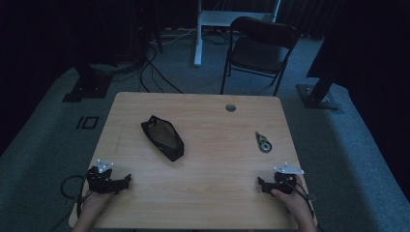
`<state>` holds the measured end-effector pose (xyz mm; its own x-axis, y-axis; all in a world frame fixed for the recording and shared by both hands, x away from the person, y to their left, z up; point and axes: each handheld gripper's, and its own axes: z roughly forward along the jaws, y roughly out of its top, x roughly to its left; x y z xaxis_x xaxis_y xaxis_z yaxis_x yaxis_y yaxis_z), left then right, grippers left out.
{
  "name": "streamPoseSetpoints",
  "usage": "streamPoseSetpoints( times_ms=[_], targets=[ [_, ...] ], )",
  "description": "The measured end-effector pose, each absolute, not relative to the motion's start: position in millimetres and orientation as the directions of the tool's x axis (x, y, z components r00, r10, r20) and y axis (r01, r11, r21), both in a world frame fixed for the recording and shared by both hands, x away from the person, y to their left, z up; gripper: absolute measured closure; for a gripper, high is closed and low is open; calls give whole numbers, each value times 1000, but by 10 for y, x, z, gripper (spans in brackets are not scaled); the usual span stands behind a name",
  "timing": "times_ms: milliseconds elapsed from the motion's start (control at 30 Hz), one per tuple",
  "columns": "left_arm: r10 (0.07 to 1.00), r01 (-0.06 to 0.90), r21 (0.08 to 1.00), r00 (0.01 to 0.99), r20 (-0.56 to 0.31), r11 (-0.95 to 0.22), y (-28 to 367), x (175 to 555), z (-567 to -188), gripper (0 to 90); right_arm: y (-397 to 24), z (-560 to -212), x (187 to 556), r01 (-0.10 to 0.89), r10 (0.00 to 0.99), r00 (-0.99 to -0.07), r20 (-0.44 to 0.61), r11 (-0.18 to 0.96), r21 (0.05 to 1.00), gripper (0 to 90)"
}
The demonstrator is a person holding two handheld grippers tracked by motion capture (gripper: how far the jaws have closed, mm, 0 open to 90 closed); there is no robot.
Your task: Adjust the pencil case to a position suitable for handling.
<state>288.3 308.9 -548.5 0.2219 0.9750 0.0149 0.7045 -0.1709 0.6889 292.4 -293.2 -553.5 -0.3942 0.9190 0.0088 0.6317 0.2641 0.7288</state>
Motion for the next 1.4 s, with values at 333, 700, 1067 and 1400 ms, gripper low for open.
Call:
streamPoseSetpoints(
  times_ms=[333, 700, 1067, 1400],
  targets=[
    [976, 705, 689, 218, 14, -167, 3087, 2879, -5485, 6, -2924, -5533, 2911, 621, 913, -408, -2, 280, 732, 119],
    [976, 705, 689, 218, 14, -167, 3088, 2880, -5485, 6, -2835, -5528, 2908, 608, 902, -431, 2, 289, 739, 133],
    [976, 705, 689, 218, 13, -167, 3088, 2880, -5485, 6, -2697, -5447, 2958, 603, 894, -448, 6, 297, 741, 134],
    [976, 705, 689, 218, 14, -167, 3088, 2880, -5485, 6, -2492, -5356, 3000, 571, 876, -482, 10, 305, 762, 134]
  ],
)
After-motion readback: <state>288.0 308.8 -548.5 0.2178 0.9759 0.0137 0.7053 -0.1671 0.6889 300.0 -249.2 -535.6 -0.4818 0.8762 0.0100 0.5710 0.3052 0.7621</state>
